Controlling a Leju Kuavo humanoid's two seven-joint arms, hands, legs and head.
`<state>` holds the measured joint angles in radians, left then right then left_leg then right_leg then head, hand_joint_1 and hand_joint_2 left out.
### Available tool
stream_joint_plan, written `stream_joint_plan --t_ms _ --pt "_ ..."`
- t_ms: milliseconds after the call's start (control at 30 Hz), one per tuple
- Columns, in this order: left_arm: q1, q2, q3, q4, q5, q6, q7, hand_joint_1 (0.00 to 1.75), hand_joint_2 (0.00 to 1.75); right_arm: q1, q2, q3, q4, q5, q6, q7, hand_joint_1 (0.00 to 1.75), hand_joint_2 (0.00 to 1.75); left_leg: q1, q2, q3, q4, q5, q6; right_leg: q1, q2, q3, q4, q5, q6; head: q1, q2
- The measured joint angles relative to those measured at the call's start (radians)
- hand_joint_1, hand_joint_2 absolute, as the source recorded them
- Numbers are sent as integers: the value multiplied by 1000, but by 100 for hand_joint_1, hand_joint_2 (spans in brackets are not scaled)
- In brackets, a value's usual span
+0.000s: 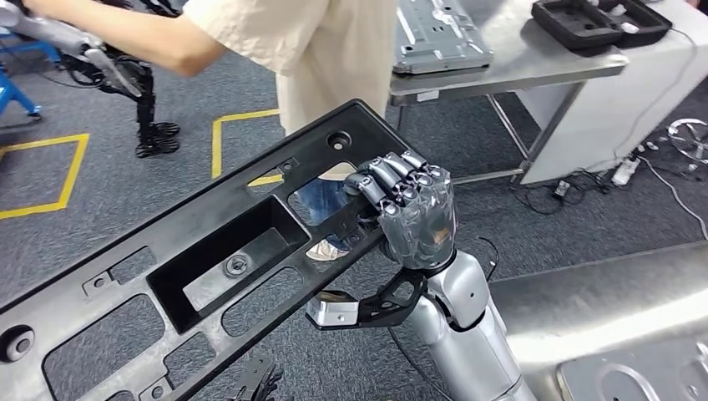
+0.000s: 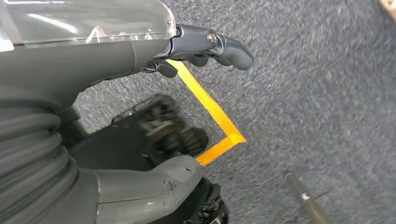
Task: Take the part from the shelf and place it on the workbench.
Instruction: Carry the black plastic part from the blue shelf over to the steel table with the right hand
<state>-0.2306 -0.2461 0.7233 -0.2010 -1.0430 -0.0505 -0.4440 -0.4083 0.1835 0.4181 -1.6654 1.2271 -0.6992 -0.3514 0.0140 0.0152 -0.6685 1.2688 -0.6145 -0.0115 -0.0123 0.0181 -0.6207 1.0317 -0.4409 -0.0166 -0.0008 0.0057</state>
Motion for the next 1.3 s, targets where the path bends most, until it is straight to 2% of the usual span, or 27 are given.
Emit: stream_joint_plan --t_ms 33,67,133,200,267,300,333,400,467,500,533,567,600,667,733,767,833,900,967,1000,1033,1067,1100,1133,1200,1267,1300 --pt "2 0 0 0 0 0 0 0 175 1 0 0 0 0 0 0 175 175 0 -4 -20 34 -1 0 1 14 0 1 0 0 0 0" --pt "3 0 0 0 0 0 0 0 175 1 0 0 1 0 0 0 175 175 0 -7 -22 28 19 2 1 29 1 2 0 0 0 0" --pt "2 0 0 -1 1 0 0 0 175 2 0 0 0 0 0 1 175 175 1 -25 20 -84 98 10 0 57 2 6 -2 2 0 0" --pt "0 0 -1 -2 3 0 0 0 175 1 0 0 0 1 0 1 175 175 4 -72 65 -196 143 17 -1 79 -2 10 -2 7 0 0" --pt "1 -1 -3 -2 3 -1 1 0 175 1 0 0 0 2 0 2 175 175 4 -99 78 -227 145 20 -5 100 -12 11 3 19 0 0" --pt "1 -1 -4 -2 3 -1 1 0 175 1 0 0 0 2 0 2 175 175 4 -92 79 -234 148 22 -6 112 -16 11 6 26 0 0" --pt "1 -2 -6 -2 4 -1 1 0 175 2 0 0 0 2 0 2 175 175 4 -81 80 -236 151 27 -8 112 -20 12 6 32 0 0" --pt "-3 -5 -9 -3 5 -1 1 0 175 1 -1 0 0 2 0 2 175 175 8 -57 83 -246 158 39 -4 69 -38 50 -21 43 4 0" --pt "-3 -6 -12 -4 6 -1 1 0 175 -1 -1 0 0 2 0 2 175 175 5 -31 84 -248 159 48 -2 10 -88 159 -81 50 8 0" --pt "-1 -6 -14 -4 6 -1 1 0 175 0 -2 0 0 2 0 2 175 175 4 -17 84 -248 158 50 -3 -2 -117 220 -106 53 7 0" --pt "1 -6 -15 -4 7 -1 1 0 175 1 -2 0 0 2 0 3 175 175 3 -2 84 -248 158 51 -3 -9 -136 261 -117 55 7 0" --pt "3 -5 -16 -4 7 -1 1 0 175 2 -3 0 0 2 0 3 175 175 3 11 84 -248 157 51 -4 -13 -138 268 -110 56 7 0" --pt "3 -5 -18 -4 7 -2 1 0 175 3 -4 0 0 2 0 3 175 175 2 24 85 -247 156 50 -3 -18 -120 238 -86 55 7 0" --pt "1 -6 -21 -4 6 -2 1 0 175 2 -5 0 -1 2 0 3 175 175 0 44 90 -247 152 47 2 -49 -46 106 -28 47 8 0" --pt "1 -7 -23 -4 7 -2 1 0 175 1 -5 0 -3 2 0 3 175 175 -5 60 94 -246 148 39 12 -77 3 13 -4 34 7 0" --pt "1 -7 -24 -4 7 -2 1 0 175 1 -5 0 -4 2 0 3 175 175 -7 69 95 -246 147 34 17 -81 7 0 -7 28 7 0" --pt "0 -9 -24 -4 6 -2 0 0 175 1 -5 0 -5 2 0 3 175 175 -9 85 99 -247 143 24 15 -60 6 -5 -2 18 7 0" --pt "-1 -10 -24 -5 6 -2 0 0 175 0 -5 0 -7 3 0 3 175 175 -5 59 90 -216 116 13 8 -42 10 -15 5 5 7 0" --pt "0 -10 -25 -5 6 -2 -1 0 175 0 -5 0 -8 3 0 3 175 175 -1 13 46 -110 55 5 3 -23 12 -19 10 -3 6 0" --pt "2 -10 -25 -5 6 -2 -1 0 175 0 -5 0 -8 3 0 4 175 175 0 1 14 -43 26 2 3 -12 10 -18 10 -5 6 0" --pt "5 -9 -25 -5 6 -2 -1 0 175 1 -5 0 -8 3 0 3 175 175 0 -4 -10 9 10 -1 3 0 10 -16 11 -6 6 0" --pt "7 -9 -25 -5 6 -2 -1 0 175 2 -5 0 -8 3 0 3 175 175 0 -6 -21 30 14 -2 3 13 9 -13 10 -5 6 0" --pt "8 -9 -25 -5 6 -2 -1 0 175 3 -5 0 -8 3 0 3 175 175 1 -8 -14 10 39 -2 3 27 8 -10 10 -4 6 0" --pt "8 -9 -25 -5 6 -2 -1 0 175 3 -5 0 -8 4 0 3 175 175 3 -14 9 -42 75 -1 2 40 8 -6 9 -3 6 0" --pt "7 -8 -25 -5 6 -2 -1 0 175 3 -5 0 -8 4 0 3 175 175 8 -52 66 -170 131 3 2 64 3 4 6 4 6 0" --pt "7 -8 -25 -5 6 -2 0 0 175 2 -5 0 -8 3 0 3 175 175 9 -84 88 -224 140 9 1 84 -8 10 7 16 6 0" --pt "7 -8 -25 -5 7 -2 0 0 175 3 -5 0 -8 3 0 3 175 175 7 -83 89 -228 139 13 1 94 -13 10 11 22 6 0"
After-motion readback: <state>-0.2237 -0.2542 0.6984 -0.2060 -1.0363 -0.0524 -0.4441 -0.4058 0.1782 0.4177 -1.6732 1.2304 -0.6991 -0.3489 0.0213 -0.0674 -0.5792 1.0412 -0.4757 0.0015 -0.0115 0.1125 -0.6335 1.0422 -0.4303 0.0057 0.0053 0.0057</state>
